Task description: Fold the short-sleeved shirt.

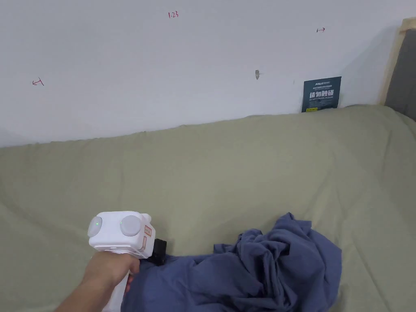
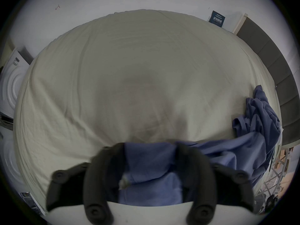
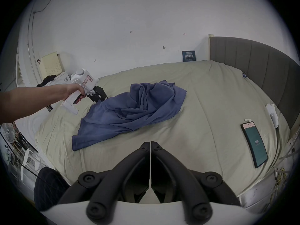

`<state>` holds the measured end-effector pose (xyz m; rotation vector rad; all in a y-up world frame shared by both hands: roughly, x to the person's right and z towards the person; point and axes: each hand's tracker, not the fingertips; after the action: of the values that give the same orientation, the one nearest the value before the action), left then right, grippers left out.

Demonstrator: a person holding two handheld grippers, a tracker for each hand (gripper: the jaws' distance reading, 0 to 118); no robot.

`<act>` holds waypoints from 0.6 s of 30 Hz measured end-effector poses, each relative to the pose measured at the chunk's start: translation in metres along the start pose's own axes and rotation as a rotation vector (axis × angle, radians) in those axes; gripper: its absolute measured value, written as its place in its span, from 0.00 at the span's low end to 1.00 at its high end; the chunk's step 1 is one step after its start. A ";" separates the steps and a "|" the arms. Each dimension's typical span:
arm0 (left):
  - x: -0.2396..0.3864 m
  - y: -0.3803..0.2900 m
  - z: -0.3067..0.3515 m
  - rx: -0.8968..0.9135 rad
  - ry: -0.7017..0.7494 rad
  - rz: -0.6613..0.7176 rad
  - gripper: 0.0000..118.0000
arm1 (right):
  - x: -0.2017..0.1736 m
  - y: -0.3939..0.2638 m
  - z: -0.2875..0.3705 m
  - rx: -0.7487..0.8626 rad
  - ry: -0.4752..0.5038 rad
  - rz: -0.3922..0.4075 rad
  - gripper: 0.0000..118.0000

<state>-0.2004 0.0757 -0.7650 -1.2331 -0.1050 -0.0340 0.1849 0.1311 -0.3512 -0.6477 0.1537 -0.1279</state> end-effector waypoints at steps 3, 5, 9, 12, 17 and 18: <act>-0.009 -0.002 0.007 0.031 -0.042 0.068 0.01 | -0.002 0.004 0.006 0.007 -0.001 0.002 0.01; -0.005 -0.012 0.019 -0.002 -0.101 0.046 0.01 | -0.002 0.007 0.008 0.012 -0.009 0.013 0.01; -0.006 -0.025 0.057 0.161 -0.165 0.048 0.01 | 0.001 0.016 0.004 0.004 -0.020 0.023 0.01; -0.004 -0.040 0.086 0.247 -0.248 0.040 0.01 | 0.011 0.031 -0.011 -0.025 -0.035 0.033 0.01; -0.004 -0.059 0.103 0.310 -0.279 0.020 0.01 | 0.045 0.083 -0.060 -0.087 -0.055 0.047 0.01; -0.003 -0.063 0.104 0.317 -0.285 0.016 0.01 | 0.055 0.098 -0.074 -0.111 -0.068 0.064 0.01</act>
<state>-0.2152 0.1531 -0.6719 -0.9152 -0.3357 0.1668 0.2318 0.1558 -0.4750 -0.7556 0.1168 -0.0362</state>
